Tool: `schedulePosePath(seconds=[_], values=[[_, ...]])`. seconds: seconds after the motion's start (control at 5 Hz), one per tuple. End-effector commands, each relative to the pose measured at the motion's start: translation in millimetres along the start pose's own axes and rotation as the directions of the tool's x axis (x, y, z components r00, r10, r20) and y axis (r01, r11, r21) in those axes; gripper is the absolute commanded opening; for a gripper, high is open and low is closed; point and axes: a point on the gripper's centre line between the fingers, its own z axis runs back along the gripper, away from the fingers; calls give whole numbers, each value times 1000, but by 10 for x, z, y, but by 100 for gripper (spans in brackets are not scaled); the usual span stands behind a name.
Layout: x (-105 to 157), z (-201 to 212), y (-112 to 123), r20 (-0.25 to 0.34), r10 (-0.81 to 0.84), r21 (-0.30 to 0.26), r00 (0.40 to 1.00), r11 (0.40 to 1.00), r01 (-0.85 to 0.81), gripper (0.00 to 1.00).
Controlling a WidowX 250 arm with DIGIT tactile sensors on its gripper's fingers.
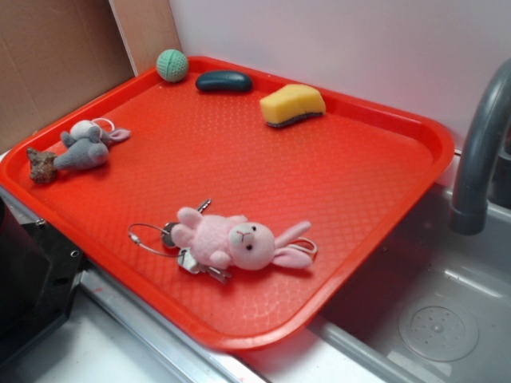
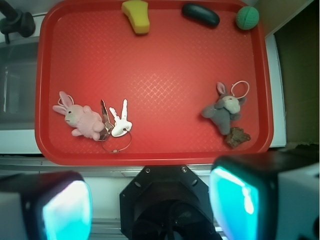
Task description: Grab the green ball.
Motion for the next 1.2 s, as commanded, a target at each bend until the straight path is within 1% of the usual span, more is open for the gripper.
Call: schedulePosePath(seconds=[0.0, 0.2, 0.4, 0.6, 1.0], values=[[0, 0, 0, 0, 0, 0, 1000, 1000, 0, 100], [264, -316, 289, 133, 193, -10, 972, 981, -193, 100], [581, -581, 653, 262, 409, -2, 874, 906, -424, 100], [729, -766, 965, 357, 530, 22, 769, 818, -575, 100], [729, -766, 965, 357, 530, 22, 769, 818, -575, 100]])
